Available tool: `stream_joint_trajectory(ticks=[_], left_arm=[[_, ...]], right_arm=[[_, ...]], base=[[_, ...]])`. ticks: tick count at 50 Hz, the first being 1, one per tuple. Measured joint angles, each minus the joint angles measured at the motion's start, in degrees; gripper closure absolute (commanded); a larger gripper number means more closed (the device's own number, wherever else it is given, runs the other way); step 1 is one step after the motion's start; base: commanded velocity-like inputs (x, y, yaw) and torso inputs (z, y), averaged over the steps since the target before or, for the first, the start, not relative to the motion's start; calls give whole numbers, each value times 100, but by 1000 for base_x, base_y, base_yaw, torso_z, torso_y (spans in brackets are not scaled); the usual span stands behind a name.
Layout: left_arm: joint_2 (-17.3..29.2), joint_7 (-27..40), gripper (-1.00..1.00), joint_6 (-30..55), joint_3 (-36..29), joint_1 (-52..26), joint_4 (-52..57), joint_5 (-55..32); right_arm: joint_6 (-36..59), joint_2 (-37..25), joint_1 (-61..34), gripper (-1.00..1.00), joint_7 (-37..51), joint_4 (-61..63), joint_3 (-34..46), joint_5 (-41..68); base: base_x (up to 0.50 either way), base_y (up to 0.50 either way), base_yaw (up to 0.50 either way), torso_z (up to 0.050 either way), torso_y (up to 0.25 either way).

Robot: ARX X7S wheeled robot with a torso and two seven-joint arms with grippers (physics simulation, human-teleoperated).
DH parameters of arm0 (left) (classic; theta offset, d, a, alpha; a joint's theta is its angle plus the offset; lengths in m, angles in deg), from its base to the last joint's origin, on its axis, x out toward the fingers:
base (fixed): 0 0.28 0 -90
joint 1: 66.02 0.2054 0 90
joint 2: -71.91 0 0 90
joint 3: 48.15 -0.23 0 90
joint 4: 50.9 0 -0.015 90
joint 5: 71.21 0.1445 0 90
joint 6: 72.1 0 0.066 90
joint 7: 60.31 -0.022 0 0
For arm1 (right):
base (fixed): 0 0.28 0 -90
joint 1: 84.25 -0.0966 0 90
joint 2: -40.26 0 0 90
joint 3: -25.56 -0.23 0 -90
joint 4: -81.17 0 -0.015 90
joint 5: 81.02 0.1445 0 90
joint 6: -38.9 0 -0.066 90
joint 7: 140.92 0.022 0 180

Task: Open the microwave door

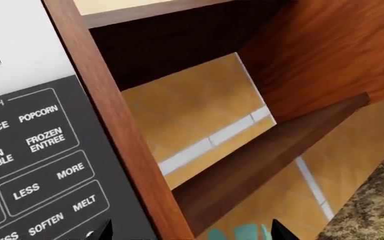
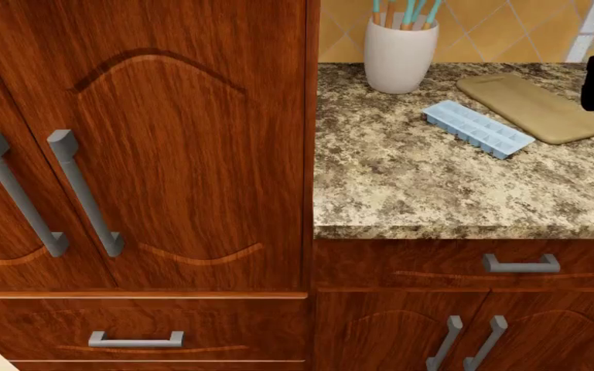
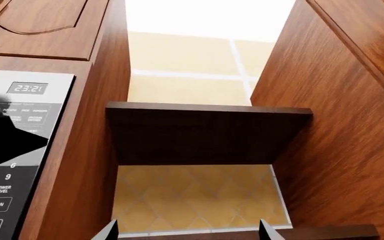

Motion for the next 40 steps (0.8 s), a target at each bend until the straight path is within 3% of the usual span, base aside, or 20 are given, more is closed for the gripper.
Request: stream_joint_trajectory(ticks=[9,25,40], left_arm=[[-62,-193,-100,-502,53,-223,-791,392],[-65,-449,-100,-829,1438,-345,-1407,2192],[-72,-541,-100,-727,2351,-378,-1373,2514]], right_arm=[[-18,-20,-34,-100,20,-24,38,1],[-5,-67,-124,-100,78,-30,85,49],[-30,-96,-151,-100,118,-44,143,56]], base=[[0,0,0,0,0],[0,0,0,0,0],[0,0,0,0,0]])
